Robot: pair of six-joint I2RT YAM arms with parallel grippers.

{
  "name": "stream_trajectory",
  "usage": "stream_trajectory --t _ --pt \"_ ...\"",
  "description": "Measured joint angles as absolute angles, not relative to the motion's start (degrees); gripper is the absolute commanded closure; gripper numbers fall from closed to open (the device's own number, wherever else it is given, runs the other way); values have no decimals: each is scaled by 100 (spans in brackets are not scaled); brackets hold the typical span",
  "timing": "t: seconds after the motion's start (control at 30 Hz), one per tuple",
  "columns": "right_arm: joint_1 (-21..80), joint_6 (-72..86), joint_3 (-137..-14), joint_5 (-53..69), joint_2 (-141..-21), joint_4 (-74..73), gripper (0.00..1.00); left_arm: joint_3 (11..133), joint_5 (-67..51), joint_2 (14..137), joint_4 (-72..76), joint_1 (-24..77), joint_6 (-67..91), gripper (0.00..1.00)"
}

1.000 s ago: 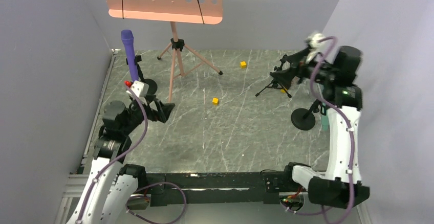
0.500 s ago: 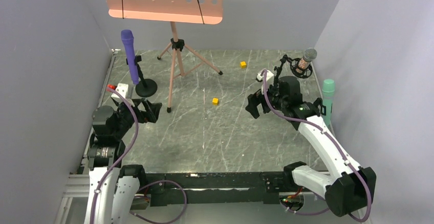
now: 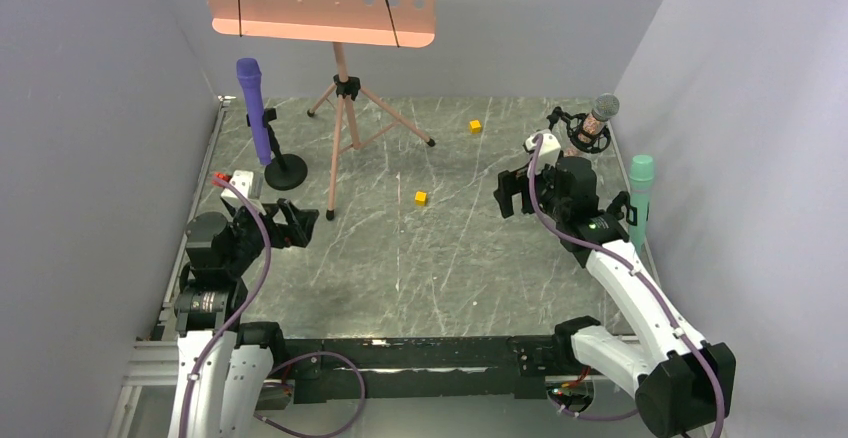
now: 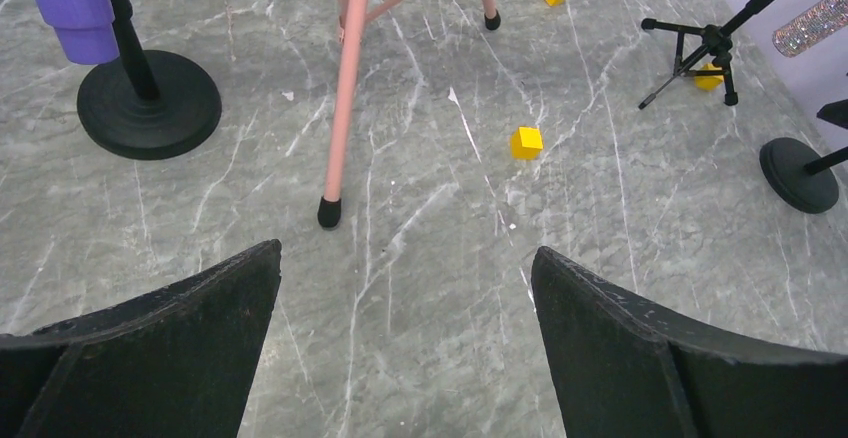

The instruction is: Attach the microphones to the stand

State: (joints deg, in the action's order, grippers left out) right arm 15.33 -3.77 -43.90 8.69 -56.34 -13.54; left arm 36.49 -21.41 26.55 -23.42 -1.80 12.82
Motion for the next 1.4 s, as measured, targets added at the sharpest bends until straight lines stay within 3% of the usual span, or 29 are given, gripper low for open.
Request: stream_trajectory --t 0.93,1.4 --pt "1240 -333 -4390 851 -5524 -1284 0 3575 -2307 2497 -2346 -180 1396 1" --pt "1238 -336 -4390 904 -5527 -1280 0 3658 -2132 2578 -2561 -180 701 1"
